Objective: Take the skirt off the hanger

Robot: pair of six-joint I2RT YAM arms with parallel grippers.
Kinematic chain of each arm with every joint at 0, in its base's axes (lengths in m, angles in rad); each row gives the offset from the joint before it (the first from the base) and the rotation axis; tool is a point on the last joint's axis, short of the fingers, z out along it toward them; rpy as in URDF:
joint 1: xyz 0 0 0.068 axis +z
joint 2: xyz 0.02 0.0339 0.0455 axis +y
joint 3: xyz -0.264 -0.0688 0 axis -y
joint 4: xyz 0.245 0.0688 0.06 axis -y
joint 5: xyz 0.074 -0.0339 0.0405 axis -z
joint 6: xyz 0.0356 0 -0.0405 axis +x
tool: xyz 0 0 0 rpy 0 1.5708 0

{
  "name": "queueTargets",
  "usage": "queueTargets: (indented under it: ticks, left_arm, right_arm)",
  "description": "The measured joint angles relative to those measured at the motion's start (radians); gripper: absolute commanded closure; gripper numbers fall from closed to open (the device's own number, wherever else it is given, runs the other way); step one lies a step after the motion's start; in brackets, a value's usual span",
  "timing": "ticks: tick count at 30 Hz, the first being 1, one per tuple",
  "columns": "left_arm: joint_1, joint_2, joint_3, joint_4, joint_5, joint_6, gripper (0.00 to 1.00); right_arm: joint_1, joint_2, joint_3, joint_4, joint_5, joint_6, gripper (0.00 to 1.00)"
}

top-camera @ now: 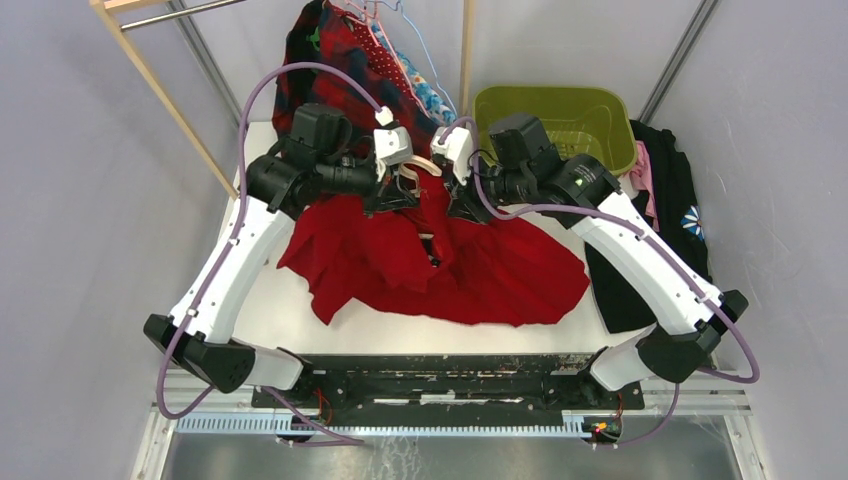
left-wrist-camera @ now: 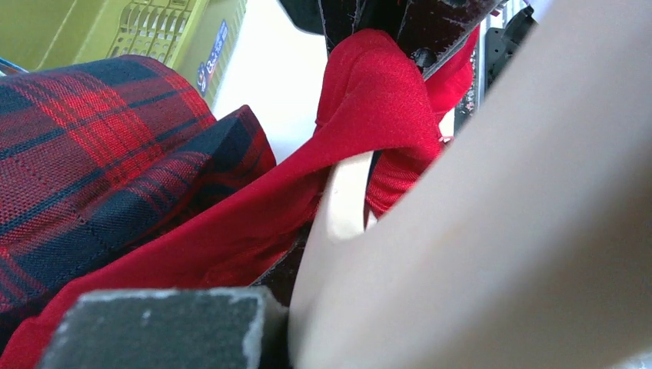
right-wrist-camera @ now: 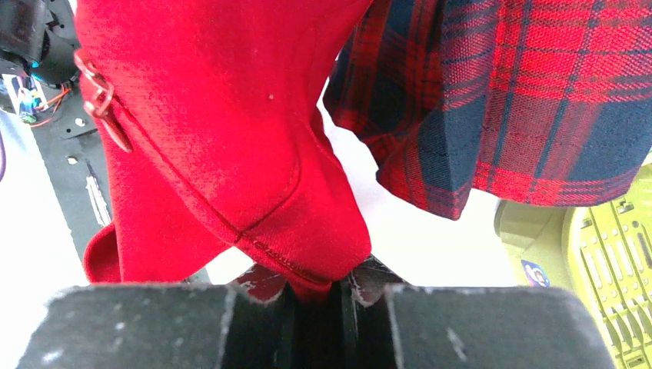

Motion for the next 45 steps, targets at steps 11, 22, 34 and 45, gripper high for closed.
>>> queueTargets:
  ticks: [11, 22, 34, 45]
  left_arm:
    - [-0.004, -0.061, -0.037, 0.098, -0.156, -0.001, 0.47]
    - [-0.005, -0.106, -0.098, 0.106, -0.386, 0.009, 0.50]
    - [0.001, -0.038, -0.076, 0.172, -0.282, 0.056, 0.41]
    - [0.011, -0.038, -0.049, 0.254, -0.153, 0.059, 0.36]
  right_arm:
    - [0.004, 0.016, 0.034, -0.074, 0.107, -0.021, 0.99]
    - [-0.014, 0.040, 0.101, -0.140, 0.220, -0.022, 0.99]
    - [-0.016, 0.030, 0.113, -0.146, 0.205, -0.026, 0.99]
    - [-0.018, 0.018, 0.109, -0.154, 0.178, -0.029, 0.99]
